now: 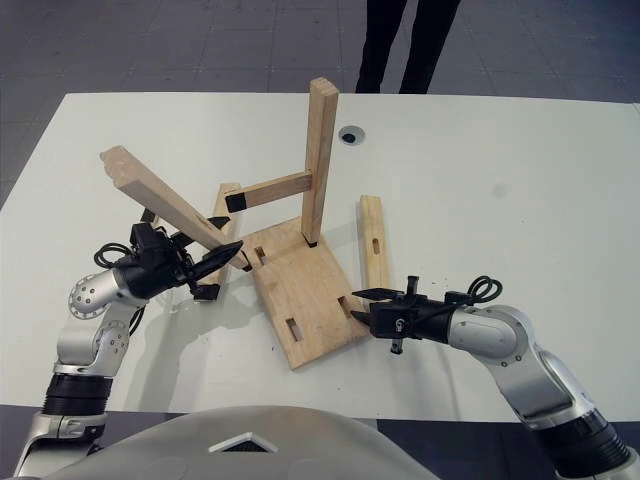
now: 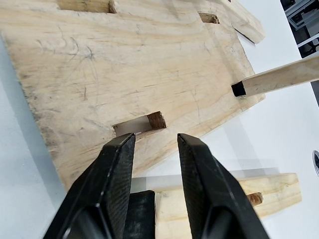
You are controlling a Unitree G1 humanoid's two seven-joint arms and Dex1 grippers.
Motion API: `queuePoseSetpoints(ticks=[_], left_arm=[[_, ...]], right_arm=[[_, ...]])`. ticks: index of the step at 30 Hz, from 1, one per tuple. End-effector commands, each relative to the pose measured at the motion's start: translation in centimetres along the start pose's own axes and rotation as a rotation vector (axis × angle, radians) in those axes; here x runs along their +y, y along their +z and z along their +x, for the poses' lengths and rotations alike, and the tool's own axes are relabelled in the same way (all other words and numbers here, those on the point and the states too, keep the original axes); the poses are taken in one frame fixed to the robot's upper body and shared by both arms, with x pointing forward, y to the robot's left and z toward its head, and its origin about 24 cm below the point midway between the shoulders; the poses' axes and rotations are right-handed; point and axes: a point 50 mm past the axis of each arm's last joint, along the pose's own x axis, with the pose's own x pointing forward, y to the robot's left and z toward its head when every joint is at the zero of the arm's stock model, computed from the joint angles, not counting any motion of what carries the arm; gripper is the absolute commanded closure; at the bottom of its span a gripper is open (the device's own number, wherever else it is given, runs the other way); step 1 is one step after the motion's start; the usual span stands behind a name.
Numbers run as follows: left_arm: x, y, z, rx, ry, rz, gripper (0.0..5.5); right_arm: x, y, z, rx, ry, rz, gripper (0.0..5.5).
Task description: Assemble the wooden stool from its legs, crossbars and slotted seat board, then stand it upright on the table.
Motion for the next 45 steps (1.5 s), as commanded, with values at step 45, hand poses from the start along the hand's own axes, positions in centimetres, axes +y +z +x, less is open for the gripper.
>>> queuePoseSetpoints(ticks=[45], left_arm=[[1.7, 0.1, 1.9, 0.014, -0.004, -0.030, 3.44]], right_arm=[[4.3, -6.5, -1.3, 0.356, 0.193, 0.172, 3.93]])
